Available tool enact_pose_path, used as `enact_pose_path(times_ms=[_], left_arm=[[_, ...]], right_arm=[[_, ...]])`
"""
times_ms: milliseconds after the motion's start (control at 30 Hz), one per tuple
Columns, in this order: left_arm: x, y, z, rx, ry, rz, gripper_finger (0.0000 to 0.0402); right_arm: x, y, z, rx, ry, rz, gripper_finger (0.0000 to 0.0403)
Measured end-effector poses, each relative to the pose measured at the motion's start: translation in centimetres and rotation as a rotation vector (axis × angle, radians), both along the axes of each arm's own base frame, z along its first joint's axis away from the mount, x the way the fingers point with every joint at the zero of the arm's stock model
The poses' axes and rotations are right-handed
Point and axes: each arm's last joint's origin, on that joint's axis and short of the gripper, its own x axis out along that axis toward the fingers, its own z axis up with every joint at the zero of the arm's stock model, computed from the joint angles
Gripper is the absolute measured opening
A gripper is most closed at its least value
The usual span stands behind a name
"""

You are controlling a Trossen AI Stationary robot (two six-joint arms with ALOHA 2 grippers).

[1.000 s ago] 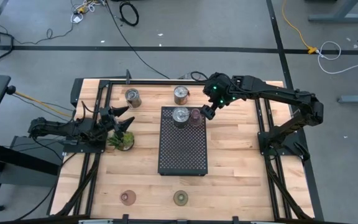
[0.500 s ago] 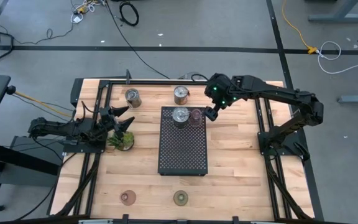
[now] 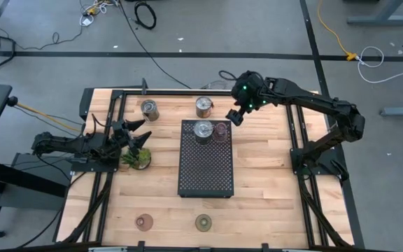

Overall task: Pick & Place candle stick holders
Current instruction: Put the right silver scented candle on the shelf aligned with the silver scented candle

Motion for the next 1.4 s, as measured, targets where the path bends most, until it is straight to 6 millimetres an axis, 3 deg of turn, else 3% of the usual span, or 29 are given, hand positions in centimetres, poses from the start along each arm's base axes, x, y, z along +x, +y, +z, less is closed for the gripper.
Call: enact_pose_path(times_ms=[233,367,667,967,1400], left_arm=[[0.0,0.0,0.0,-0.007,-0.004,0.005,0.0399],[0.0,0.0,0.0,-0.007,-0.006,0.007,0.0399],[0.0,0.0,0.0,-0.008,-0.008,0.007,0.0399],[0.0,0.0,0.0,-0.009,-0.009,0.007,0.0399],[-0.1,0.1,0.0,-0.038,-0.028,0.030,0.0399]], right_arm=[[0.0,-3.2,-0.5,0.068,-0.076,-0.167,0.0386],[1.0,-4.5,-1.0,0.119,-0.167,-0.132,0.0386],[3.8,-6.5,-4.8,0.150,-0.145,-0.129,0.0386],[4.3,-8.9,-7.0,0.149,-0.143,-0.186,0.0386],[5.1,-10.2,-9.5,0.142,-0.103,-0.176,0.0386]])
